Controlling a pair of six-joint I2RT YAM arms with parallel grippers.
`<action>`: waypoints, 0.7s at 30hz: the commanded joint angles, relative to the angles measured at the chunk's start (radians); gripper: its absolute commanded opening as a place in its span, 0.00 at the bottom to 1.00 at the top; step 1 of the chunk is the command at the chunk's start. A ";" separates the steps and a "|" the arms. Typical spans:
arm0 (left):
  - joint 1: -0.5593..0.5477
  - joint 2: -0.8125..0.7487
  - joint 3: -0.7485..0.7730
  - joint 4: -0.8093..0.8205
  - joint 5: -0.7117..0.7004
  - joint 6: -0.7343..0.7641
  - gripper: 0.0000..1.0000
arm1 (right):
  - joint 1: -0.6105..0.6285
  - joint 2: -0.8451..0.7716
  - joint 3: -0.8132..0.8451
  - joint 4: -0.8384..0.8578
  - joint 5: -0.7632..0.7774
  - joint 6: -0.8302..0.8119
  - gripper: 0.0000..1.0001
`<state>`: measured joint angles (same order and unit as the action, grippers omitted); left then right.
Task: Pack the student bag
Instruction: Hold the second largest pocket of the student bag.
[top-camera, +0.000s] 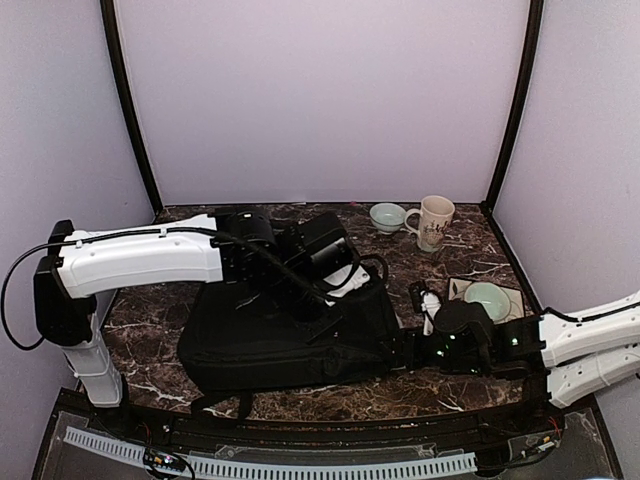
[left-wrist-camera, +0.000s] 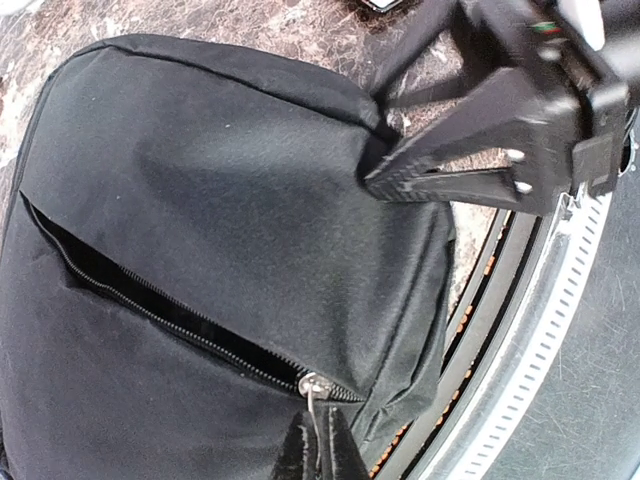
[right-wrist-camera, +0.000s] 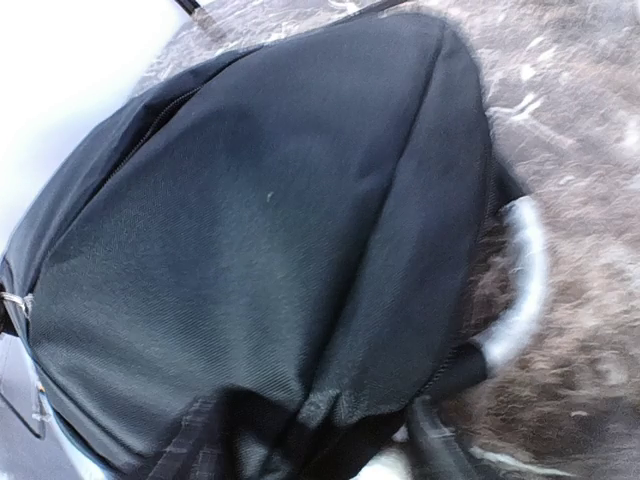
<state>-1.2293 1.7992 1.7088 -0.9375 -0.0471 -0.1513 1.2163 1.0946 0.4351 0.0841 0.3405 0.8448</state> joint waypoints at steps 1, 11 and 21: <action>-0.010 -0.020 0.068 0.065 -0.017 -0.026 0.00 | 0.028 -0.130 0.059 -0.231 0.091 -0.039 0.79; -0.009 0.183 0.285 0.141 -0.009 -0.103 0.00 | 0.212 -0.390 -0.008 -0.281 0.153 0.223 0.95; -0.010 0.228 0.333 0.219 0.117 -0.124 0.00 | 0.233 -0.217 -0.031 -0.040 0.167 0.276 0.95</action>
<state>-1.2316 2.0609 1.9915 -0.8211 -0.0204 -0.2554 1.4403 0.7967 0.3614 -0.0528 0.4614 1.0878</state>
